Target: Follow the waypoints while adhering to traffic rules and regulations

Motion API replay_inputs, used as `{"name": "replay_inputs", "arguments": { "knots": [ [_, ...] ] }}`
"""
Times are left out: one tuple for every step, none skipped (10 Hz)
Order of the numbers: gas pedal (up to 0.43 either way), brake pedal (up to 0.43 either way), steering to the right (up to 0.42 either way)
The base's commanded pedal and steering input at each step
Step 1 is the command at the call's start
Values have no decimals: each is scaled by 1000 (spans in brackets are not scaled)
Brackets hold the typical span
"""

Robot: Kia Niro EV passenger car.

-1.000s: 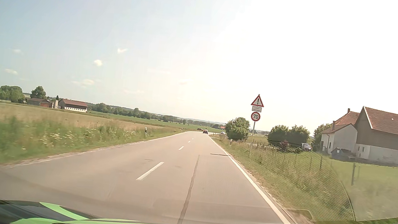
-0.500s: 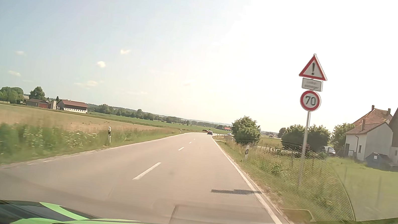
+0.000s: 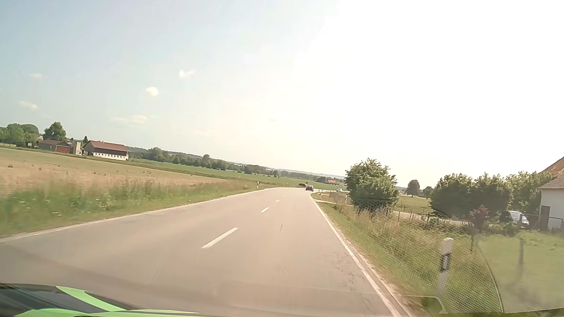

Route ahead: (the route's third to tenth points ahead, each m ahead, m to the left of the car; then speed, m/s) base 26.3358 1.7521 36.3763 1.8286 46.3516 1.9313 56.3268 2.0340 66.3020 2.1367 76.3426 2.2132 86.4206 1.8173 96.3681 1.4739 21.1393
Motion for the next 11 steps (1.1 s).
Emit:
{"name": "replay_inputs", "arguments": {
  "knots": [
    [0,128,-11],
    [0,116,-10],
    [0,104,-11],
    [0,98,-9],
    [0,73,-4],
    [0,67,-1],
    [0,61,0],
    [0,61,0],
    [0,61,0],
    [0,61,0],
    [0,61,0]
  ]
}}
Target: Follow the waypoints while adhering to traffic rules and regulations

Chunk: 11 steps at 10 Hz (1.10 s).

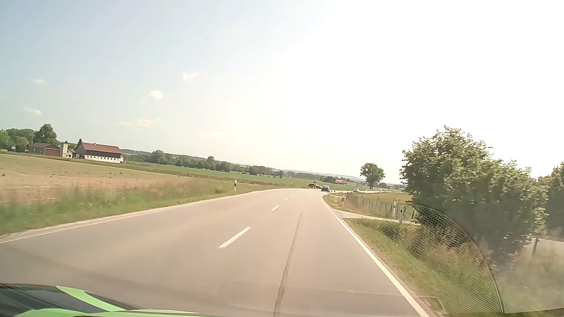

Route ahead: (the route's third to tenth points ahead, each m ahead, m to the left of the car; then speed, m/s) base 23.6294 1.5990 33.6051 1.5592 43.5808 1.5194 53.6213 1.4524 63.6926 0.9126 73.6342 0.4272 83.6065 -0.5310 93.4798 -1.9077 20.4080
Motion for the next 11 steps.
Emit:
{"name": "replay_inputs", "arguments": {
  "knots": [
    [0,55,1],
    [0,49,2],
    [0,49,2],
    [0,55,2],
    [0,67,2],
    [0,79,2],
    [0,98,2],
    [0,116,2],
    [0,140,2],
    [0,152,2],
    [0,159,2]
  ]
}}
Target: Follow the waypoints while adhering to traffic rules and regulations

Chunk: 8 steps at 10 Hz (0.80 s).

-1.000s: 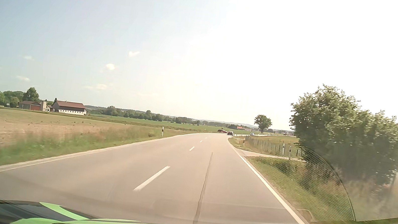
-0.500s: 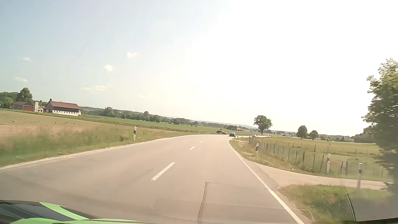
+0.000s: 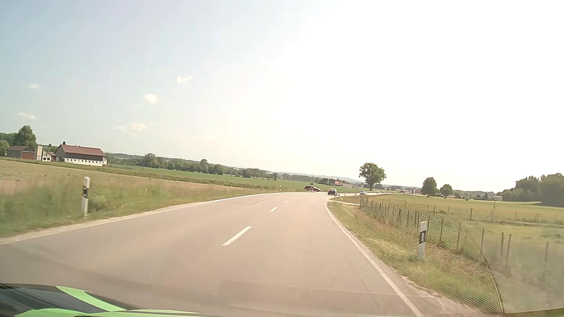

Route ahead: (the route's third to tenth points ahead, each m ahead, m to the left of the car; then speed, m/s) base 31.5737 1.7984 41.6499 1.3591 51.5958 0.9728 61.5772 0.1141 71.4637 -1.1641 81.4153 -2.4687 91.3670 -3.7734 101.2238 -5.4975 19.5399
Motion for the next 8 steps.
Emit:
{"name": "replay_inputs", "arguments": {
  "knots": [
    [0,177,3],
    [0,195,3],
    [0,213,3],
    [0,213,2],
    [0,213,3],
    [0,213,4],
    [0,213,6],
    [0,189,7]
  ]
}}
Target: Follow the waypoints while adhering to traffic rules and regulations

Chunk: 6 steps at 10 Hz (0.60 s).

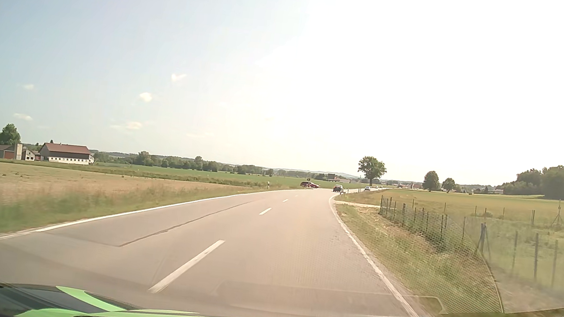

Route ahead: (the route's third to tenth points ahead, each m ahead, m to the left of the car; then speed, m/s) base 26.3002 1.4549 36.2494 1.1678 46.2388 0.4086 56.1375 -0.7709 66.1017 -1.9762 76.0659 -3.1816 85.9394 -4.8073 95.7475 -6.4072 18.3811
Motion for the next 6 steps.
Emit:
{"name": "replay_inputs", "arguments": {
  "knots": [
    [0,171,7],
    [0,152,7],
    [0,140,7],
    [0,122,6],
    [0,122,5],
    [0,128,4]
  ]
}}
